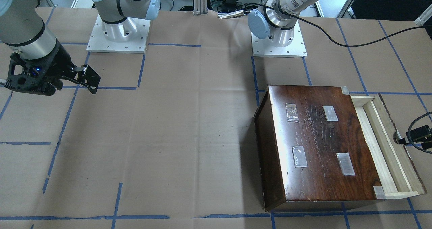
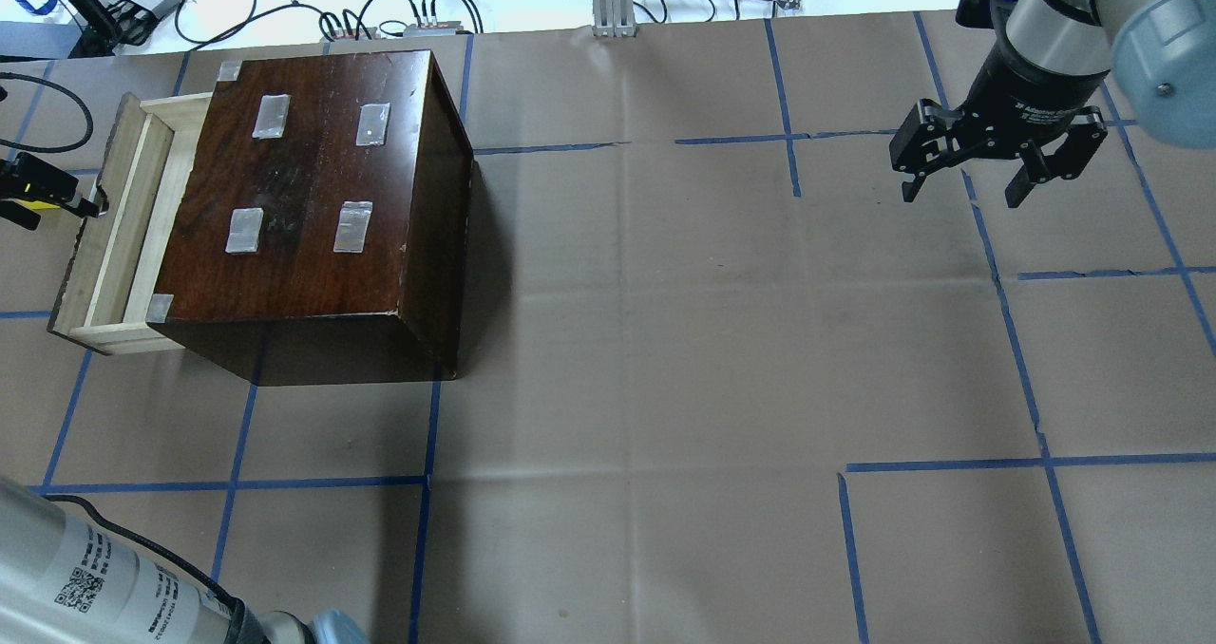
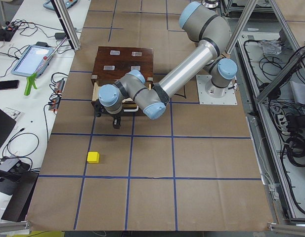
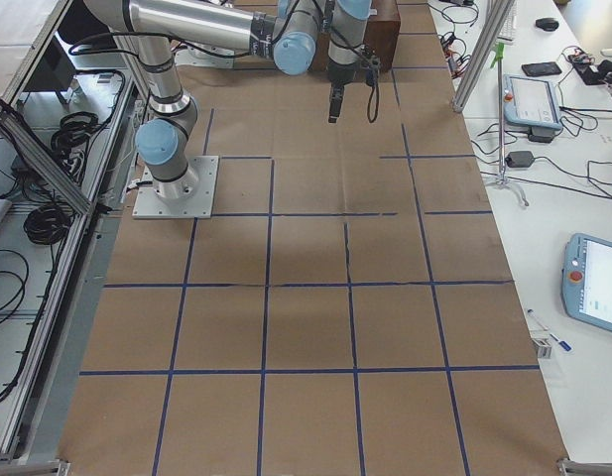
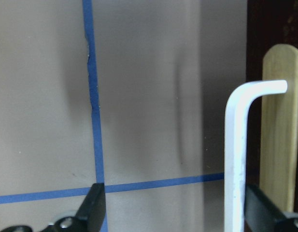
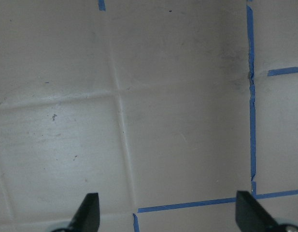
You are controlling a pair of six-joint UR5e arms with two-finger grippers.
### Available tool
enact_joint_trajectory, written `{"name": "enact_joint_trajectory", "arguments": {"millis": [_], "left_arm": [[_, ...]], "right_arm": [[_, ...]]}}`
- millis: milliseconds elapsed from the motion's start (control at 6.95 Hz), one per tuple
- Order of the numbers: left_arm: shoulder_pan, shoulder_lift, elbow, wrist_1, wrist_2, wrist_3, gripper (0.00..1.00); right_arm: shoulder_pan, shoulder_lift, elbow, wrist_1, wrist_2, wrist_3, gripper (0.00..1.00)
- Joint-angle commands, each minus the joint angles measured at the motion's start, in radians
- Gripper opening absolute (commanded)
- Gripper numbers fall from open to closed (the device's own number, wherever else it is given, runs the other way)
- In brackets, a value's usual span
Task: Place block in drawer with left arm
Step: 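Pull the drawer open away from the cabinet with the left gripper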
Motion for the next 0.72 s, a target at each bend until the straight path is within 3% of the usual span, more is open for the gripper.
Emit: {"name": "enact_joint_trajectory", "arguments": {"millis": [0,576], "left_arm": [[0.027,-0.005,0.019,0.007,0.02,0.02,0.98],[0.03,-0.005,0.124,-0.007,0.038,0.02,0.99]], "right_arm": [[0.0,0.0,0.0,0.0,0.0,0.0,1.0],[0.0,0.0,0.0,0.0,0.0,0.0,1.0]]}}
